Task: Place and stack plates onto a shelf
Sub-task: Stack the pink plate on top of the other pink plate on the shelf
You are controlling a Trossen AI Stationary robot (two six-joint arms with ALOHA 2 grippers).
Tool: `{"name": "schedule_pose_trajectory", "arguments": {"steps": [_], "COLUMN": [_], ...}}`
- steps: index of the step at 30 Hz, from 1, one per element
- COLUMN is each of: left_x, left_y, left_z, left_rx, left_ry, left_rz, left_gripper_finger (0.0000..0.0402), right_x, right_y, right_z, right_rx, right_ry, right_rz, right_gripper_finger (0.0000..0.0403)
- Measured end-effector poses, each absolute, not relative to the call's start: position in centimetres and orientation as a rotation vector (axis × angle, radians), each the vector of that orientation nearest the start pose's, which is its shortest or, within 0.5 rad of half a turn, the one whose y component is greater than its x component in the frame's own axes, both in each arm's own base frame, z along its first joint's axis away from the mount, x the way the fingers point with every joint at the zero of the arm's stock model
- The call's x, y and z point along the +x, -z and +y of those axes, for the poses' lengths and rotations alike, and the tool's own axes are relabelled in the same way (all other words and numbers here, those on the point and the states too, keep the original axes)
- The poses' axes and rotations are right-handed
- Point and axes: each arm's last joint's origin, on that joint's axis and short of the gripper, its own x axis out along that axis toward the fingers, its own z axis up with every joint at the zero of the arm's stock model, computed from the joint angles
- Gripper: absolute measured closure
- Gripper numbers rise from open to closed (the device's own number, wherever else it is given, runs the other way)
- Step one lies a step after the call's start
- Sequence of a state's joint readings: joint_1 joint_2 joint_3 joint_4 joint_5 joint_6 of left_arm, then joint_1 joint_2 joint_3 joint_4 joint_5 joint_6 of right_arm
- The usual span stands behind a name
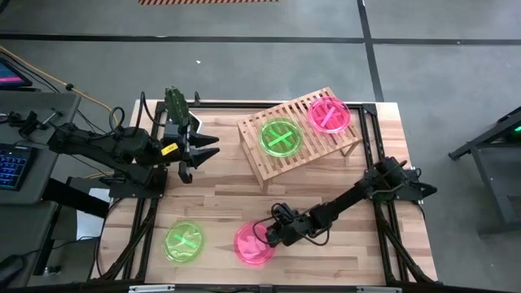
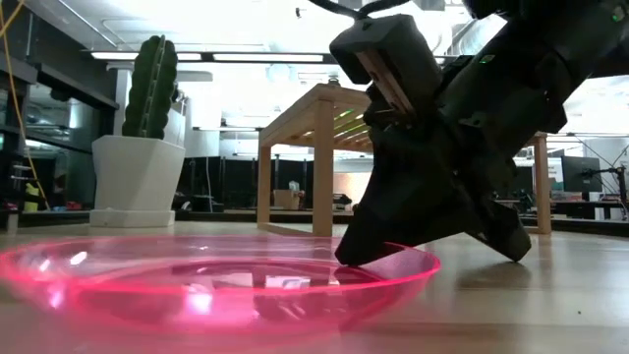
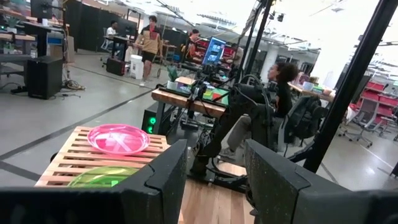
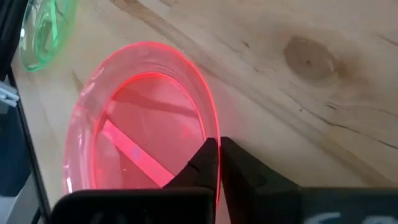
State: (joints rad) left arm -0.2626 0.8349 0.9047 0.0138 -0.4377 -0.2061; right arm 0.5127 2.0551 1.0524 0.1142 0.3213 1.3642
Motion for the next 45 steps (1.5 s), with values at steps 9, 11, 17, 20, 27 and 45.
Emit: {"name": "schedule_pose_trajectory", "arguments": {"steps": [9, 11, 17, 20, 27, 45], "left_x": [17.4, 17.4, 17.4, 17.4, 17.4, 17.4], "left_y": [-38.4, -38.4, -38.4, -38.4, -38.4, -38.4], "left_z": [-3.4, -3.4, -3.4, -3.4, -3.4, -3.3], "left_rx": [-0.213, -0.208, -0.208, -0.208, -0.197, -0.182], "left_ry": [-0.167, -0.168, -0.168, -0.168, -0.170, -0.189], "left_rz": [-0.093, -0.092, -0.093, -0.092, -0.092, -0.093], "left_gripper_finger": [0.0253, 0.0253, 0.0253, 0.0253, 0.0253, 0.0253], "right_x": [35.4, 35.6, 34.3, 33.5, 32.2, 22.5], "right_y": [-10.8, -11.1, -11.2, -11.7, -16.7, -33.0], "right_z": [16.0, 15.0, 12.2, 11.4, 11.0, -1.1], "right_rx": [0.963, 0.992, 1.153, 1.237, 1.290, 1.040], "right_ry": [0.206, 0.132, -0.067, -0.178, -0.446, 0.212], "right_rz": [0.791, 0.749, 0.556, 0.441, 0.142, -0.118], "right_gripper_finger": [0.0403, 0.0403, 0.0403, 0.0403, 0.0403, 0.0403]}}
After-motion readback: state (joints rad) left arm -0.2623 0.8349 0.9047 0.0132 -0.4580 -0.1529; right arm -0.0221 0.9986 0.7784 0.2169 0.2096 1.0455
